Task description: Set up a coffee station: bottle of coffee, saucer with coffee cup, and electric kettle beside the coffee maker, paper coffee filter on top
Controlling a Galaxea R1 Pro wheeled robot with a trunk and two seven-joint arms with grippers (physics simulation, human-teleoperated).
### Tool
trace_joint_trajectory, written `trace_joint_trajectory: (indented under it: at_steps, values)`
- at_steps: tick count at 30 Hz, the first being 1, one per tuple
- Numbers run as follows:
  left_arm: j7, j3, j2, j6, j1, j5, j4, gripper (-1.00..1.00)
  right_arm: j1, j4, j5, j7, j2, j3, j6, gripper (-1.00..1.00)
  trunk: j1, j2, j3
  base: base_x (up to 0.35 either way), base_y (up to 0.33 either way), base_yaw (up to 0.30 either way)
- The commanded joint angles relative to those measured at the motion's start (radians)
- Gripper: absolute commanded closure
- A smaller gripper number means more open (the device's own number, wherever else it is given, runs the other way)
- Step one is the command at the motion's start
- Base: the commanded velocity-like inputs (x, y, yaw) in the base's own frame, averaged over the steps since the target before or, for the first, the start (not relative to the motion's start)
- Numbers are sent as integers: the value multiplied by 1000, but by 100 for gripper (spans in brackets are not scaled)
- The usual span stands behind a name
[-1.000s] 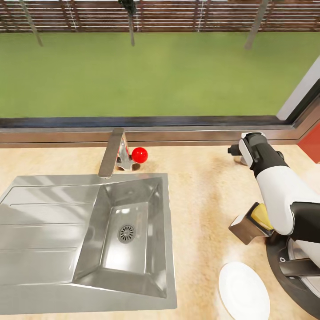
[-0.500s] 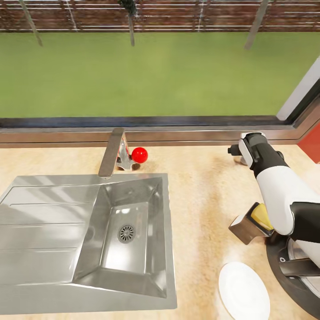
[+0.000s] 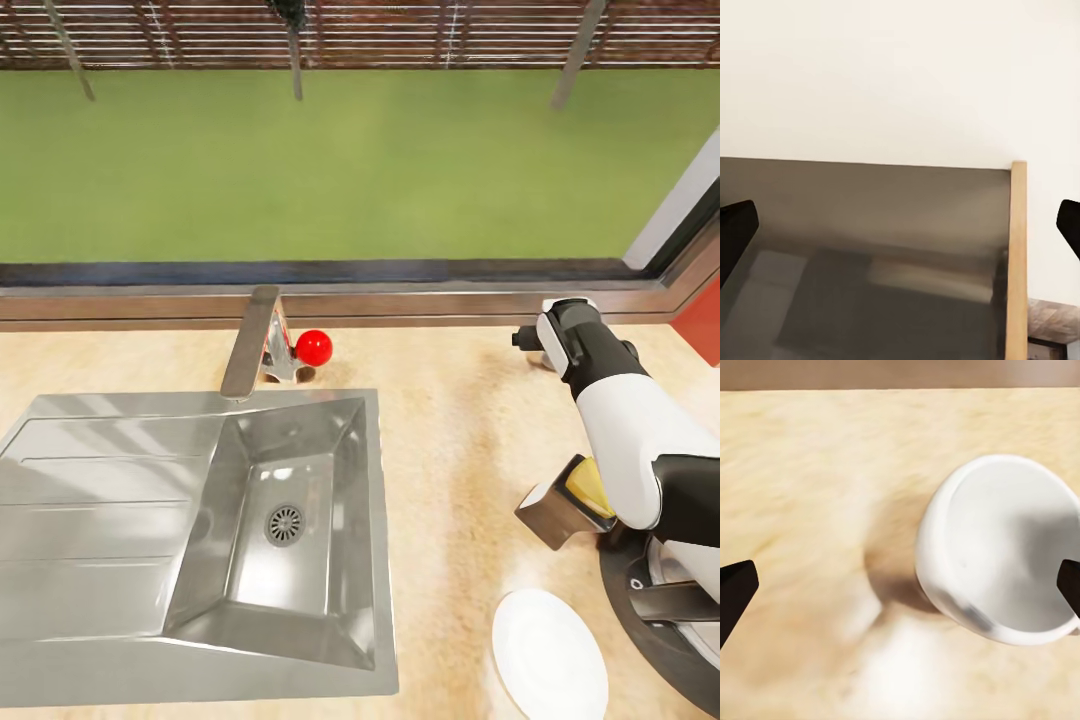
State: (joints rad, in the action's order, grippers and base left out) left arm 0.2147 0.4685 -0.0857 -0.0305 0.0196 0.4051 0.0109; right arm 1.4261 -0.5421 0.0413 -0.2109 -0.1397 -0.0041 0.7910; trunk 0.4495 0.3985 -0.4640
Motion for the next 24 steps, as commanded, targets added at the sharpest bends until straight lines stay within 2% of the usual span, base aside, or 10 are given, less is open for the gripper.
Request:
trace_joint_trajectory:
  at_steps: [1, 24]
  values:
    - [3, 9, 0, -3, 0, 7, -2, -100, 0, -1, 4, 1, 0, 0, 5, -100, 0, 2, -3, 0, 0, 12]
    - [2, 9, 0, -3, 0, 7, -2, -100, 0, -1, 4, 1, 0, 0, 5, -100, 0, 2, -38, 0, 0, 1]
